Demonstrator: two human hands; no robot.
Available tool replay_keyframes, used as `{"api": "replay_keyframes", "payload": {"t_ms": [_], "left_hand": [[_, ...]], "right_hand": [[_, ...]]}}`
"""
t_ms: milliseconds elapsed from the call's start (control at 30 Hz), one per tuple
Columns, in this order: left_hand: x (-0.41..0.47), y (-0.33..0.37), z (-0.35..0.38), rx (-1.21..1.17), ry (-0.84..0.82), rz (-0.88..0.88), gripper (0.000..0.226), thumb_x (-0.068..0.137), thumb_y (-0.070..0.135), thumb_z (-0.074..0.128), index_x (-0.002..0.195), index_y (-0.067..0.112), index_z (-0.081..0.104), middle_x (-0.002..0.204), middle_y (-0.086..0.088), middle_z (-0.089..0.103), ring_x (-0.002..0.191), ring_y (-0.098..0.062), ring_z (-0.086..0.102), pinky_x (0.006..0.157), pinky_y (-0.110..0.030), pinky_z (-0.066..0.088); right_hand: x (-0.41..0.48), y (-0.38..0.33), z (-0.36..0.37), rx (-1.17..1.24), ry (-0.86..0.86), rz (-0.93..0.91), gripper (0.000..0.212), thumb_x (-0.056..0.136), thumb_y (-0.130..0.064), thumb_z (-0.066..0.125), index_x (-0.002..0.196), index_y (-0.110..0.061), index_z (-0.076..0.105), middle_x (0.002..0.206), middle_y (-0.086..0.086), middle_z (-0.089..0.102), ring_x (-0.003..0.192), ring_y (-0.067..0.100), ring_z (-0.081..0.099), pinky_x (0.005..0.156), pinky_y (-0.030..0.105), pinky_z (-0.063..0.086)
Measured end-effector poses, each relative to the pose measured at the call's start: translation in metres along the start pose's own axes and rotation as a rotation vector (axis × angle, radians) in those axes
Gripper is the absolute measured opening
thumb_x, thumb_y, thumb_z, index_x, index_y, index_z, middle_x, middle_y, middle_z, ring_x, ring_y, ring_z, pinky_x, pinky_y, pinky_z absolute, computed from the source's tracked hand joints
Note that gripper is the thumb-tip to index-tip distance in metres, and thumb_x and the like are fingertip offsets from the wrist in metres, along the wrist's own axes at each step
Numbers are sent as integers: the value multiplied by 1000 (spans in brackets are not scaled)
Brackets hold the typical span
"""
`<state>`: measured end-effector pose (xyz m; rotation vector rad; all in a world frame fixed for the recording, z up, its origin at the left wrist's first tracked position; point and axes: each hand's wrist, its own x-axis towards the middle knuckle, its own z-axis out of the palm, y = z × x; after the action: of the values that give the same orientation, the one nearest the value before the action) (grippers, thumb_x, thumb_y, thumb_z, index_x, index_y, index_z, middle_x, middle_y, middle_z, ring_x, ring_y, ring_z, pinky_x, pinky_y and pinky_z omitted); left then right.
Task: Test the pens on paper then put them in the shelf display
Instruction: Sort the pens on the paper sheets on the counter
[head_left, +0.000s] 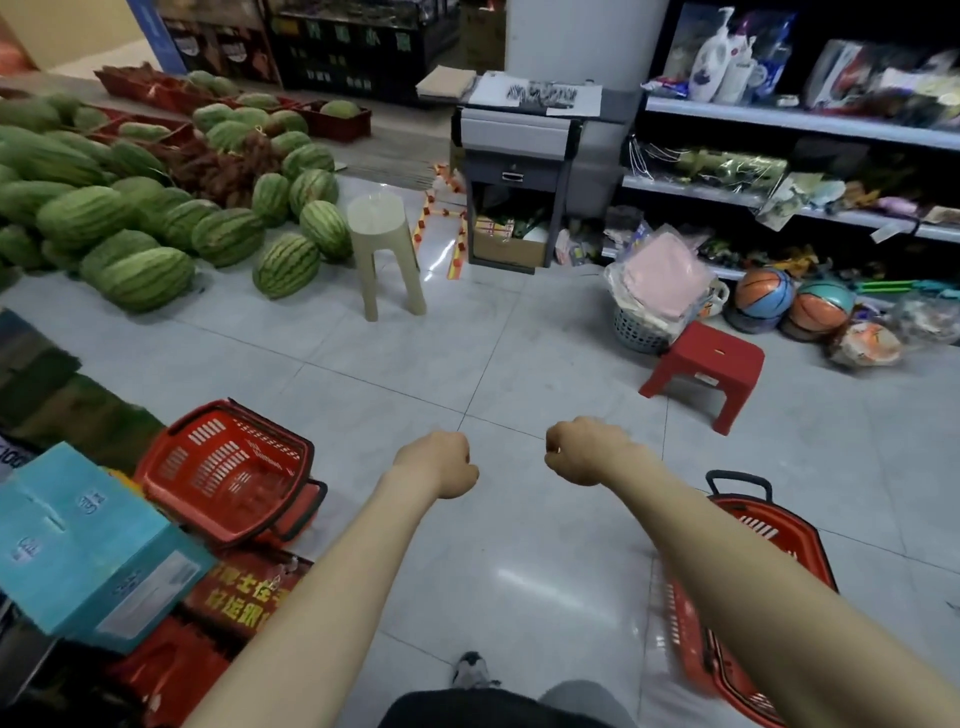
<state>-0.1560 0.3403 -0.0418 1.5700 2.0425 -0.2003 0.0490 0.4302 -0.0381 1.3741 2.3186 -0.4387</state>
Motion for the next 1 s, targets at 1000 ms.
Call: {"api": "replay_keyframes", "payload": {"t_ms": [1000], "left_hand": [[515, 73, -275, 23, -113, -19, 26, 100, 31, 54, 109, 12, 67, 107, -6, 63, 94, -30, 63, 75, -31, 46]], "right_hand": [[485, 154, -256, 57, -54, -20, 31, 98, -26, 46, 121, -16, 63, 124, 9, 60, 99, 33, 61, 77, 34, 44]]}}
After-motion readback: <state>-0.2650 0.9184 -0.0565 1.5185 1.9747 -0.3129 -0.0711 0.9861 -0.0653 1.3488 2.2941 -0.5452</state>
